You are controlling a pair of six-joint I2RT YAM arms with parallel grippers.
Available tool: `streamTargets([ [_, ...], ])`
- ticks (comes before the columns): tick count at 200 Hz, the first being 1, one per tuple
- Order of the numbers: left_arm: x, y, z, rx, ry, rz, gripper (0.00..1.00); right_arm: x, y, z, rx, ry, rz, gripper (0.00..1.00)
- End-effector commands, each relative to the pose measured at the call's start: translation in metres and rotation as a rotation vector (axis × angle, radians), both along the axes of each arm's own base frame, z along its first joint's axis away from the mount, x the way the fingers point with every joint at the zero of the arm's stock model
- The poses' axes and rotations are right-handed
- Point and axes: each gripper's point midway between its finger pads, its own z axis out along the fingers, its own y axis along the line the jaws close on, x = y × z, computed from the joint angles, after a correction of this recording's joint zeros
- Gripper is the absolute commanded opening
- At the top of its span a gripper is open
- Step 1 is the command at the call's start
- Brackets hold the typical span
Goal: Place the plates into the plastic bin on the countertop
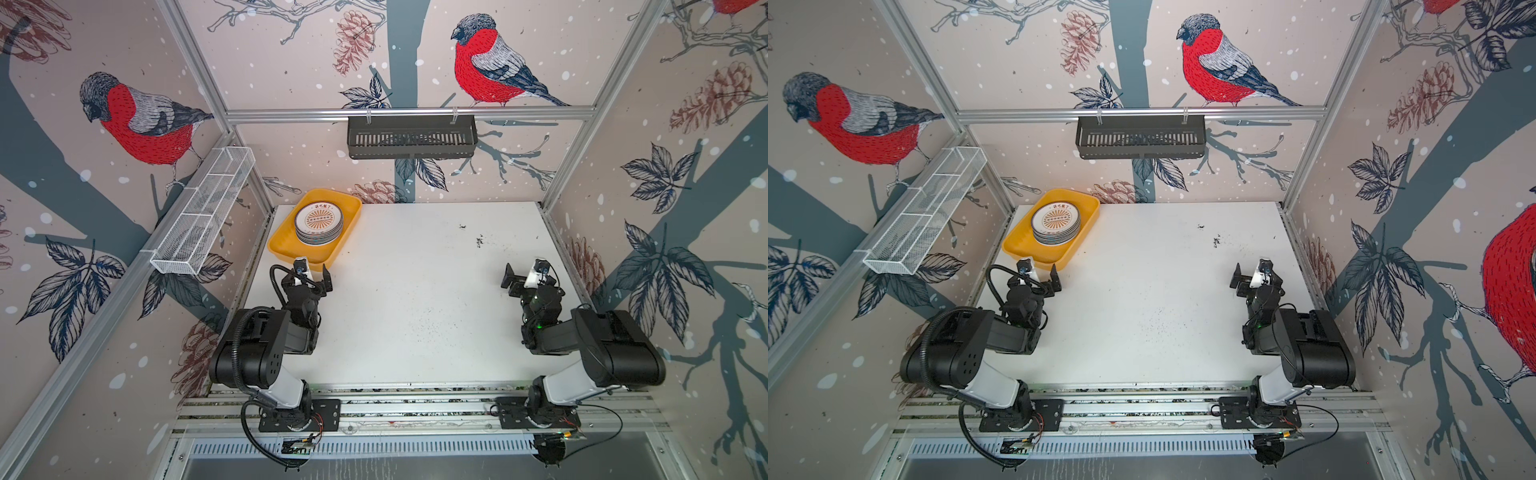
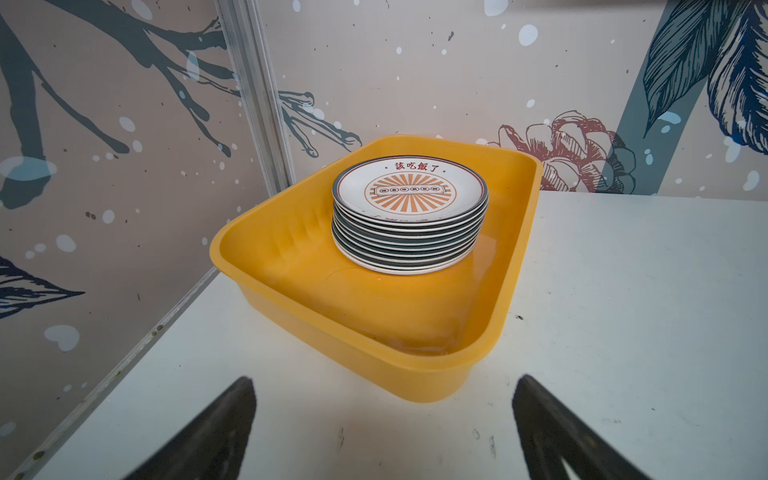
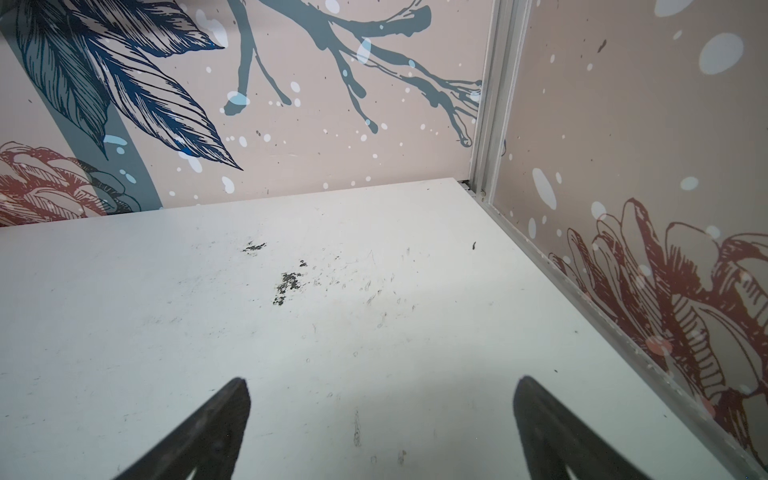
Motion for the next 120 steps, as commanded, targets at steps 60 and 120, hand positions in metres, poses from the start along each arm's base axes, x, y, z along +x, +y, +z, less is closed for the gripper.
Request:
streamTargets([
  [60, -0.0011, 0.0002, 0.0063, -0.002, -0.026, 0.002, 0.96, -0.0001, 0.0024, 0.0066, -0.024, -0.023, -0.03, 1.0],
  [120, -0.001, 0.0001, 0.0064, -0.002, -0.027, 0.002, 0.96, -0.0002, 0.0031, 0.0065, -0.031, -0.023, -0.037, 1.0],
])
